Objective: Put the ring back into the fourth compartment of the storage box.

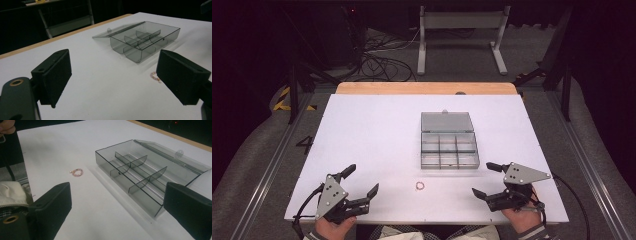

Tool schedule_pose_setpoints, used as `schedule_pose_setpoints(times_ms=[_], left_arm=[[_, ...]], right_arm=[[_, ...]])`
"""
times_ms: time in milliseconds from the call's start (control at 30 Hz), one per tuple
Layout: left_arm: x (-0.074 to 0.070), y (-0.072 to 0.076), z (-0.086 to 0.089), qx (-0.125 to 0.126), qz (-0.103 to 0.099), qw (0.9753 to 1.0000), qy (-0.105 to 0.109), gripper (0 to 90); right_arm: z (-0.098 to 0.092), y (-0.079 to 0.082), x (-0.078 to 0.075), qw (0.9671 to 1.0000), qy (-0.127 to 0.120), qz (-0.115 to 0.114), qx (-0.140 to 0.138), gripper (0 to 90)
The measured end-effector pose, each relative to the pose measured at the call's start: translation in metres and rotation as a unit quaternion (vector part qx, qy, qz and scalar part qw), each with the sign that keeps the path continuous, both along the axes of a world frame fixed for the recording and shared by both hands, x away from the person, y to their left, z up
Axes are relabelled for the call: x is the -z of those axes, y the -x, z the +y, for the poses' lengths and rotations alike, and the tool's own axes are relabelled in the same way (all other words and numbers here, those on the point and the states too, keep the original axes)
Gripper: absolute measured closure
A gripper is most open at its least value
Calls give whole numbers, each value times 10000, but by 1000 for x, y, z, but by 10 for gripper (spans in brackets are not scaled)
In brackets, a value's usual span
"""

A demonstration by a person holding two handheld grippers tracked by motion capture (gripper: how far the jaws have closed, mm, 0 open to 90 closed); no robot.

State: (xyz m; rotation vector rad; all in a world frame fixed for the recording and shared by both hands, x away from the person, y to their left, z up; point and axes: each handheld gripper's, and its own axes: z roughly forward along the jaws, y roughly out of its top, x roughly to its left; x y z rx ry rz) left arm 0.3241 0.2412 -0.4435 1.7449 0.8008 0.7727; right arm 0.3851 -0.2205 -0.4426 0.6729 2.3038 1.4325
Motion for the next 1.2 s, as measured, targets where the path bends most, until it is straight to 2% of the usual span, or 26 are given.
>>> schedule_pose_setpoints(times_ms=[167, 300, 367, 567, 900, 1200], left_arm=[[-1, 1, 0, -19, -40, 10000, -18, 138], [0, 1, -2, -117, -87, 9996, -237, 140], [0, 2, -3, -108, -118, 9995, -279, 139], [-1, 2, -2, -59, -77, 9998, -176, 138], [-1, 3, -2, -67, -96, 9998, -173, 143], [-2, 4, -2, -129, -165, 9995, -219, 145]], right_arm=[[1, 0, 0, 10000, -8, 42, -26, 84], [1, 0, -1, 10000, 25, 6, -29, 84], [1, 0, -1, 10000, 9, 20, -27, 85], [2, -1, -1, 10000, 33, 33, -40, 85], [2, -2, -4, 10000, 35, 58, -43, 85], [5, -8, -14, 9998, 84, 148, -124, 85]])
